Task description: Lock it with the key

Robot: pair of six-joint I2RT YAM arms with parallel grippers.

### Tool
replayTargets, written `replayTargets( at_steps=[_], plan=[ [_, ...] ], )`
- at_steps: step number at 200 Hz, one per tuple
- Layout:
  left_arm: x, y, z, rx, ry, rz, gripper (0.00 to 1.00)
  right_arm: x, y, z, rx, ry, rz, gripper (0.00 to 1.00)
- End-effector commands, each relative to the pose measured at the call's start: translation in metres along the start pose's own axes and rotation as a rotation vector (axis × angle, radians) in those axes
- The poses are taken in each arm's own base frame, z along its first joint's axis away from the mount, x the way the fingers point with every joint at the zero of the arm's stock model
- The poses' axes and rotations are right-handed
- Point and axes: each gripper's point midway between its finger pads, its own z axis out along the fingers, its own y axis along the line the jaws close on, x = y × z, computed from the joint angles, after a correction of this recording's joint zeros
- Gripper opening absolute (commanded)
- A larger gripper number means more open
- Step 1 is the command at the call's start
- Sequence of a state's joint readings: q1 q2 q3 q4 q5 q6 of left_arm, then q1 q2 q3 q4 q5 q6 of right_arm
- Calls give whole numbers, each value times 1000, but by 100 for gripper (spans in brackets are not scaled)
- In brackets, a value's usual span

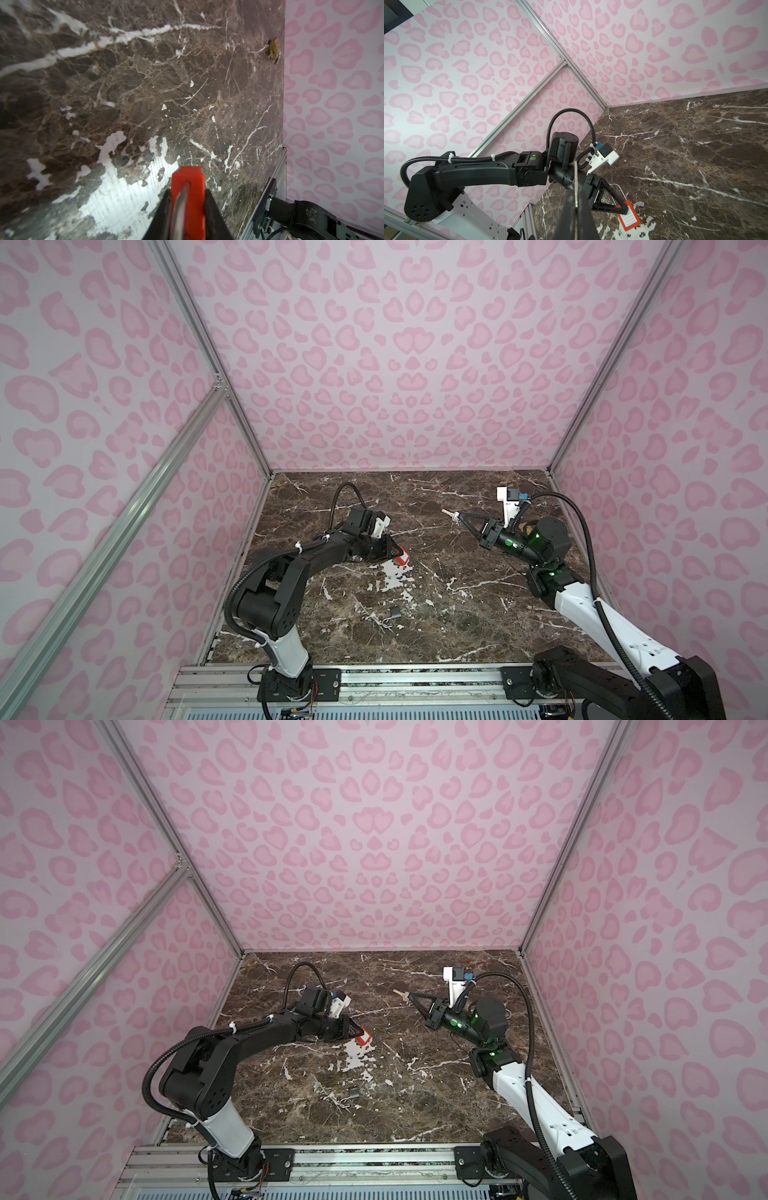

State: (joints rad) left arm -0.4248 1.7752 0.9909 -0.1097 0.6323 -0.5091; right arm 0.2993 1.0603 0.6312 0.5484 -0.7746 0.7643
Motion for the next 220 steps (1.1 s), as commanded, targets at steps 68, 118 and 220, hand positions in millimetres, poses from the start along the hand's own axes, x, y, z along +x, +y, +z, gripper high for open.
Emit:
replayTargets(
  at_steps=[68, 118, 220],
  plan=[
    [6, 8, 25, 40, 76, 19, 3, 7, -8, 3, 10, 21, 11, 0],
    [7, 14, 28, 22, 83, 10, 25, 11, -9, 1, 18, 31, 16, 0],
    [-9, 30, 28, -93, 23, -77, 63, 16, -12, -3, 35, 33, 29, 0]
  ],
)
